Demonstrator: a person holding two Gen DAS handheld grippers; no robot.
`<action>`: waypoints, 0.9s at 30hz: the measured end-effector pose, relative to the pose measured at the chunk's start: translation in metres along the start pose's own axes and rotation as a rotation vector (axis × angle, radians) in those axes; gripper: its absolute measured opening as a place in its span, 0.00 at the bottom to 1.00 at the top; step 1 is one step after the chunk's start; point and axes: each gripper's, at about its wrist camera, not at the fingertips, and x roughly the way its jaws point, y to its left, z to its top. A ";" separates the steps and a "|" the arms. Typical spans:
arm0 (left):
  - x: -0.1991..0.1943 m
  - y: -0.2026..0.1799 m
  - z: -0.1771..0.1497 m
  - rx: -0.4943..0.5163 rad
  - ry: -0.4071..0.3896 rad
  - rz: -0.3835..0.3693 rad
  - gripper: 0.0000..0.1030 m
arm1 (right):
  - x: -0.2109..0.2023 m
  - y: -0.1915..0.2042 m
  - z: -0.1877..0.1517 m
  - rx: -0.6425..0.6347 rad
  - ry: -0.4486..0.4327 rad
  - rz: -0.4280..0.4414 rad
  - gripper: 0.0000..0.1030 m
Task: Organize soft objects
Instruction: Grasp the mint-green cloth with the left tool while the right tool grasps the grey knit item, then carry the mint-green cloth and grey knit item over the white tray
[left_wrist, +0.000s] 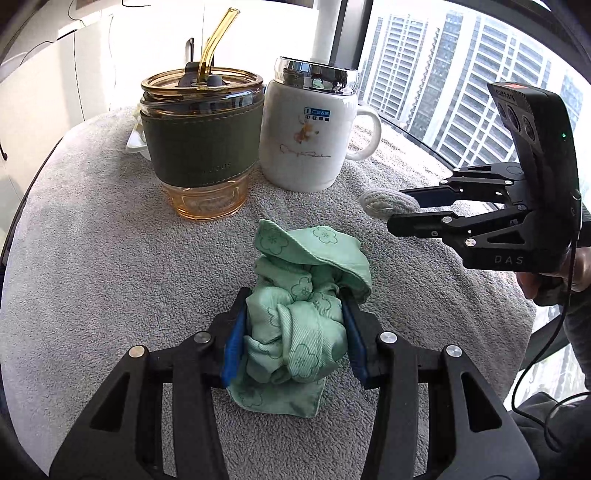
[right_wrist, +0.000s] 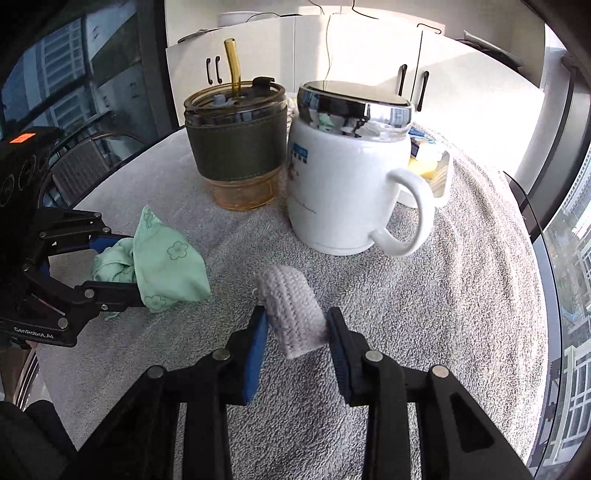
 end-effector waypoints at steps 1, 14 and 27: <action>-0.004 0.000 -0.001 -0.005 -0.006 0.012 0.43 | -0.005 -0.001 -0.004 0.010 0.004 -0.006 0.34; -0.074 0.037 0.004 -0.050 -0.137 0.144 0.42 | -0.056 -0.032 0.001 0.062 -0.024 -0.078 0.34; -0.101 0.118 0.106 0.007 -0.173 0.263 0.43 | -0.077 -0.126 0.081 0.001 -0.011 -0.225 0.34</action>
